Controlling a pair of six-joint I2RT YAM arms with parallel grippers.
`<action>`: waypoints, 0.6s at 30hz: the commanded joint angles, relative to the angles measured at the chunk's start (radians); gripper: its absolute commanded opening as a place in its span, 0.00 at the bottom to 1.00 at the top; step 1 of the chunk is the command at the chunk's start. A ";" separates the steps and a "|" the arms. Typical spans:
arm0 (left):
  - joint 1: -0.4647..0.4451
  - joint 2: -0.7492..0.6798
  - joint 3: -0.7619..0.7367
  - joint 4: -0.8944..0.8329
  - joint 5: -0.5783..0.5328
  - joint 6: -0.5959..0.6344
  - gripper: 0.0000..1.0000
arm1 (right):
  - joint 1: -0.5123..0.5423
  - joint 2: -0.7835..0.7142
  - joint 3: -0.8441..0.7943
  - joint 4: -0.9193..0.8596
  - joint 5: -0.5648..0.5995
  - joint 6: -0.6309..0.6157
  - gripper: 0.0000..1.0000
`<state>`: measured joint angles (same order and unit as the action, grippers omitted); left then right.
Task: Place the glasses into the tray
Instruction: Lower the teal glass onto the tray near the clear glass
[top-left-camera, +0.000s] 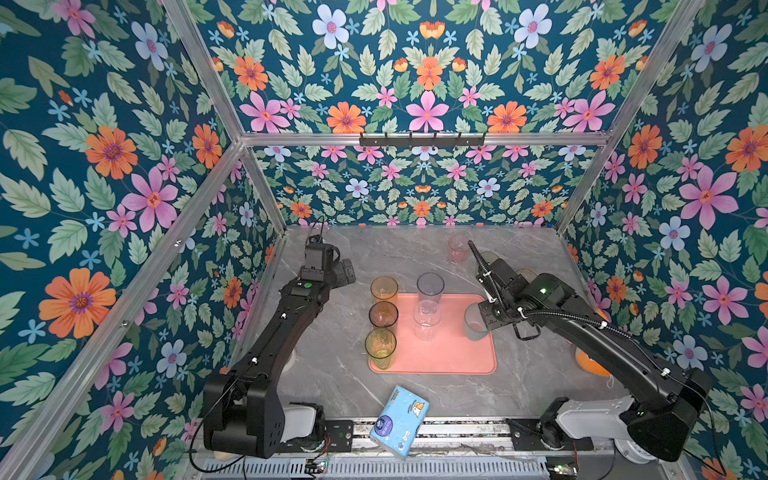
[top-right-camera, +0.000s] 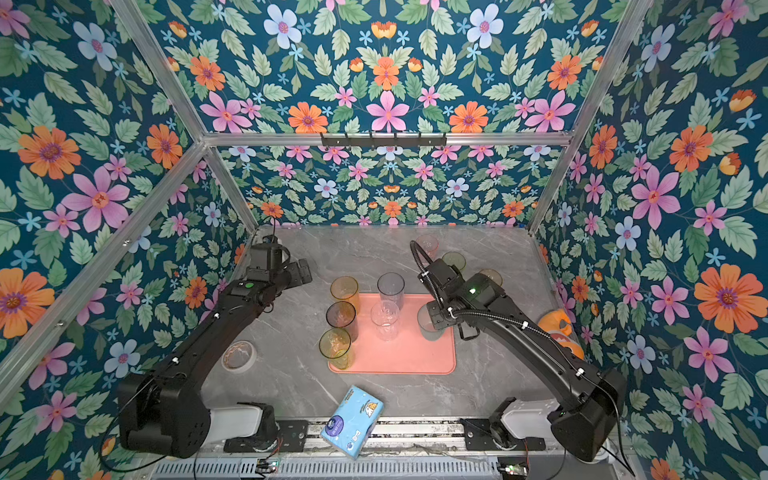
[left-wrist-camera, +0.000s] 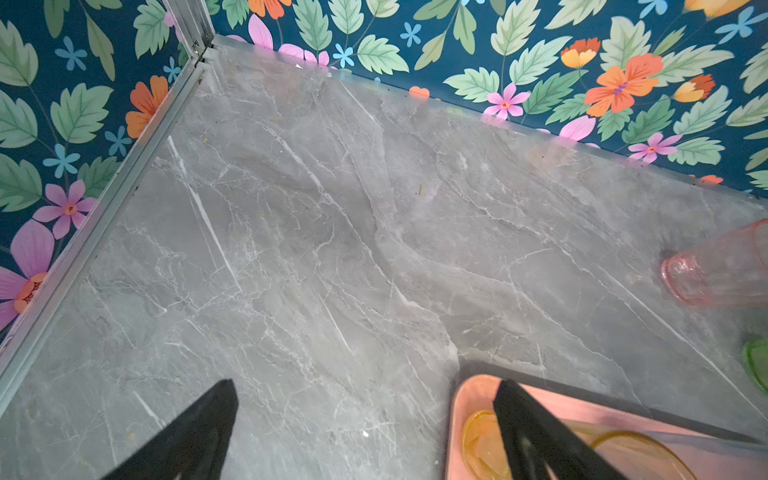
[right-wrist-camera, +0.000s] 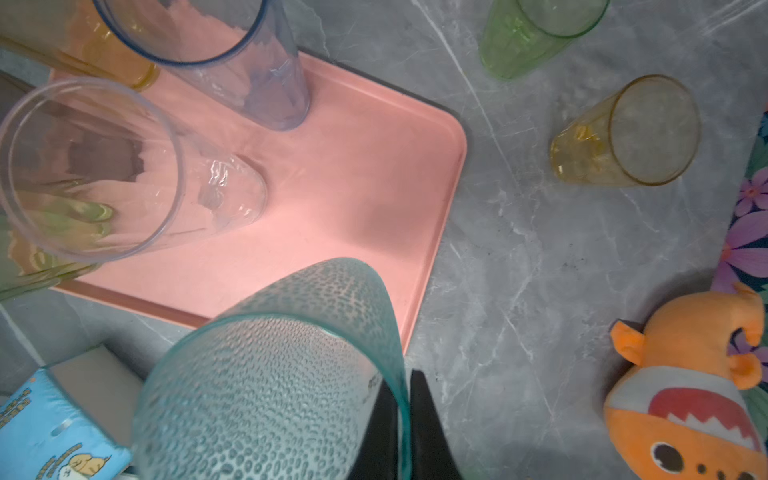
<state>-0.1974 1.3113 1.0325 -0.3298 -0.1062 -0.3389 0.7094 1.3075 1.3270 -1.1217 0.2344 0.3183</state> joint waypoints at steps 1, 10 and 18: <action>0.001 -0.007 -0.006 0.013 0.002 -0.005 0.99 | 0.055 0.002 -0.025 0.059 -0.017 0.073 0.00; 0.000 -0.018 -0.001 0.006 -0.002 -0.005 0.99 | 0.154 0.038 -0.116 0.147 -0.049 0.160 0.00; 0.000 -0.021 -0.006 0.006 0.003 -0.007 0.99 | 0.198 0.056 -0.166 0.226 -0.090 0.195 0.00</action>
<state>-0.1974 1.2964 1.0267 -0.3302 -0.1062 -0.3420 0.8993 1.3586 1.1679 -0.9382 0.1684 0.4767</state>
